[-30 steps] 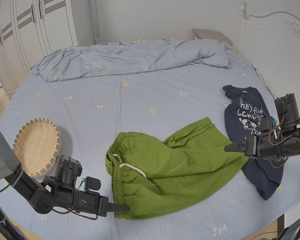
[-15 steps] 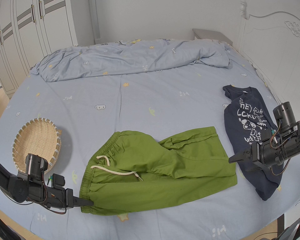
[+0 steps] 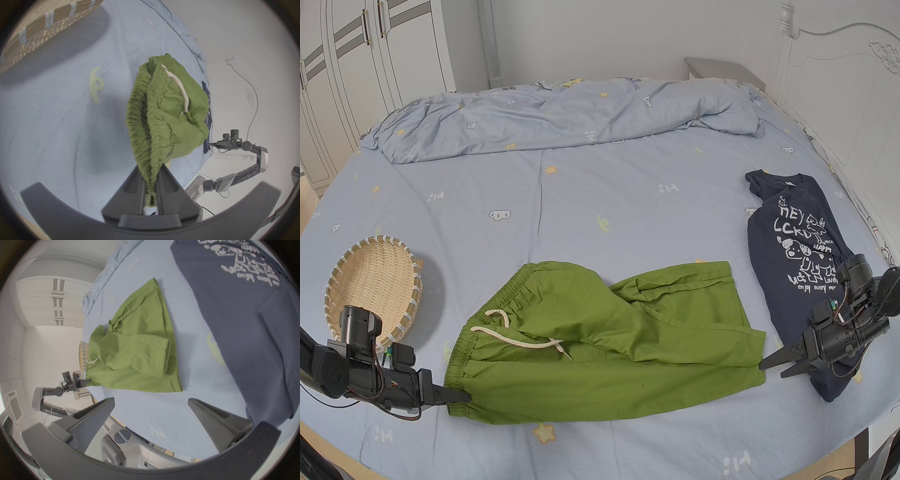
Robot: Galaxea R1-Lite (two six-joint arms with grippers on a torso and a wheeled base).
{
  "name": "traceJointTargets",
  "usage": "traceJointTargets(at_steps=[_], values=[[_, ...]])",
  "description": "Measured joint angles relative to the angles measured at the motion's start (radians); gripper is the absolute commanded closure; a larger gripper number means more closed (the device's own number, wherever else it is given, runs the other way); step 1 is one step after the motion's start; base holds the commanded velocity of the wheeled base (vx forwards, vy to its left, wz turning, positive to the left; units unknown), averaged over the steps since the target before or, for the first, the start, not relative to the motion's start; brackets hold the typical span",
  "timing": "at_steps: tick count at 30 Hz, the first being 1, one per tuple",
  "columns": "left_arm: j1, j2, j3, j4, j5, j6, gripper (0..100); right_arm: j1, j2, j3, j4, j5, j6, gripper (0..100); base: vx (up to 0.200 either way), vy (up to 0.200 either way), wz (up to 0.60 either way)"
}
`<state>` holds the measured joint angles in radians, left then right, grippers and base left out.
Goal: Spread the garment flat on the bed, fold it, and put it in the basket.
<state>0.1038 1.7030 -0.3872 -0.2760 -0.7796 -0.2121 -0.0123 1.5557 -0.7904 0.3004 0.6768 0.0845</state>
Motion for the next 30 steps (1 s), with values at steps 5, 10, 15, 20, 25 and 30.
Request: traceJointTargets(at_steps=[5,10,15,20,25,30], values=[[0.004,0.007,-0.008,-0.001,0.000,0.001,100,-0.016,0.073,0.060,-0.160,0.026,-0.022,0,0.000,0.000,0.00],[0.004,0.010,-0.010,-0.001,0.000,0.001,100,-0.010,0.123,0.126,-0.339,0.035,-0.023,0,0.000,0.000,0.00],[0.001,0.013,-0.011,-0.001,0.001,0.000,100,0.002,0.165,0.197,-0.539,0.046,-0.024,0,0.000,0.000,0.00],[-0.003,0.014,-0.011,-0.001,0.001,0.001,100,0.024,0.190,0.266,-0.700,0.053,-0.022,0,0.000,0.000,0.00],[-0.004,0.015,-0.013,-0.003,0.001,0.001,100,0.054,0.202,0.316,-0.785,0.053,-0.018,0,0.000,0.000,0.00],[-0.006,0.015,-0.014,-0.003,0.001,0.001,100,0.064,0.206,0.347,-0.833,0.058,-0.015,0,0.000,0.000,0.00]])
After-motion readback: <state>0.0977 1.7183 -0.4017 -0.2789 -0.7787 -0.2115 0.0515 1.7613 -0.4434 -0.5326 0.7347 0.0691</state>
